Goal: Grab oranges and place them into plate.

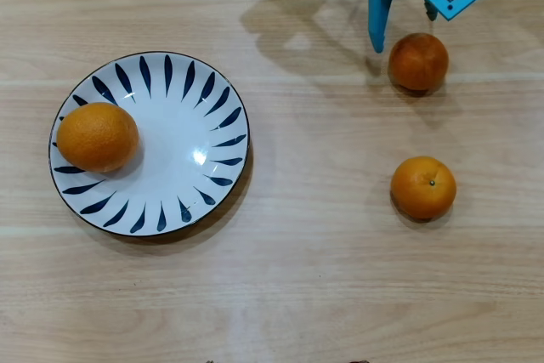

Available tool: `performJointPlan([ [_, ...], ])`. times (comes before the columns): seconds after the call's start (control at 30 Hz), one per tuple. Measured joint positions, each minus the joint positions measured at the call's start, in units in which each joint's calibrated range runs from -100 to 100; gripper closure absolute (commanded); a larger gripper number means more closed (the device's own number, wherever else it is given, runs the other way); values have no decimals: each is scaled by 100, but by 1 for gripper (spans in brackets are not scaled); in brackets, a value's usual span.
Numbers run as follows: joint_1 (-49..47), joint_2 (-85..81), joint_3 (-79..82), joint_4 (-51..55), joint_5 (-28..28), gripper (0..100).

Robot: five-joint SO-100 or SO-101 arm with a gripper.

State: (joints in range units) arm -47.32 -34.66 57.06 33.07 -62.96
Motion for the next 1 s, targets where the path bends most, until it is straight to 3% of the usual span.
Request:
performJointPlan([
  [0.17, -110, 59, 18, -34, -89, 64],
  [0.63, -118, 1845, -9, -1921, -89, 61],
  [0.77, -118, 2294, -336, -2016, -89, 61],
  [1.0, -118, 2776, -744, -2033, -89, 68],
])
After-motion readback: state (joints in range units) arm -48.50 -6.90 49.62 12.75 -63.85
